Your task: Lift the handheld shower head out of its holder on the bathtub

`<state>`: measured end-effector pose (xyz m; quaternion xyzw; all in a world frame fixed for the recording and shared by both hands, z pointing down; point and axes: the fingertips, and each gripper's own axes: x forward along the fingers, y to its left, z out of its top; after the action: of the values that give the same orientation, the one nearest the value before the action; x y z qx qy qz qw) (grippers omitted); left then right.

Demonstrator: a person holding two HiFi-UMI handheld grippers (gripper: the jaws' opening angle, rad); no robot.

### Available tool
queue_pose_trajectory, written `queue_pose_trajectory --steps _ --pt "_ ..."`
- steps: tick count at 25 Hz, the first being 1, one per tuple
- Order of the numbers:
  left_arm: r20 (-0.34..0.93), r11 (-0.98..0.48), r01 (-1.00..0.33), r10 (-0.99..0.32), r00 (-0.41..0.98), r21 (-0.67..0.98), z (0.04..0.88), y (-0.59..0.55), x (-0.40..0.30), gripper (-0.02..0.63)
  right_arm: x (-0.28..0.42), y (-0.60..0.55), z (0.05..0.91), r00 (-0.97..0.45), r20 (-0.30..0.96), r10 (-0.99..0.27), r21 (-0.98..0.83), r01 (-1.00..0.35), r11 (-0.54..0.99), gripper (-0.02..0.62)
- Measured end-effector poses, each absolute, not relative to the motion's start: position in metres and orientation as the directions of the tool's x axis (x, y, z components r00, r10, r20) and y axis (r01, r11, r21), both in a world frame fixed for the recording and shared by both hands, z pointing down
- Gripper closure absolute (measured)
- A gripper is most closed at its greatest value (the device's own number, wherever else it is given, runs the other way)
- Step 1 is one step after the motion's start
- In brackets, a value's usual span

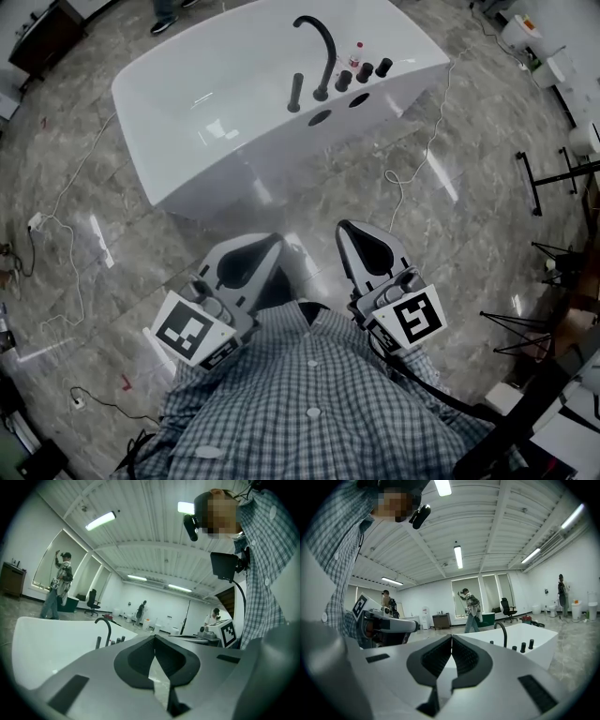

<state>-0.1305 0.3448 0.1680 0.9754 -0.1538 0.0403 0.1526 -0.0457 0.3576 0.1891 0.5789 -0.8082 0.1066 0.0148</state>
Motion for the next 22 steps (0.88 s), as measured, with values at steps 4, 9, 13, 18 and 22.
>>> queue_pose_trajectory --steps 4,9,13,18,22 --pt "0.127 -0.913 -0.297 -0.272 0.954 0.281 0.164 0.305 -0.123 0.597 -0.038 0.317 0.184 -0.309 0.140 -0.941 -0.158 -0.945 0.287 0.578" --pt "0.126 -0.920 -0.270 -0.244 0.962 0.283 0.164 0.254 -0.114 0.597 -0.025 0.272 0.181 -0.273 0.136 -0.952 -0.145 -0.956 0.253 0.578" --pt "0.125 -0.926 -0.250 -0.223 0.967 0.282 0.166 0.218 -0.108 0.597 -0.014 0.240 0.181 -0.239 0.142 -0.961 -0.140 -0.966 0.219 0.578" --pt "0.138 -0.932 -0.227 -0.194 0.971 0.284 0.171 0.182 -0.102 0.597 -0.006 0.211 0.182 -0.190 0.145 -0.971 -0.135 -0.976 0.171 0.578" --pt "0.175 -0.928 -0.231 -0.185 0.967 0.294 0.179 0.162 -0.099 0.597 -0.001 0.199 0.189 -0.160 0.158 -0.974 -0.143 -0.980 0.138 0.578"
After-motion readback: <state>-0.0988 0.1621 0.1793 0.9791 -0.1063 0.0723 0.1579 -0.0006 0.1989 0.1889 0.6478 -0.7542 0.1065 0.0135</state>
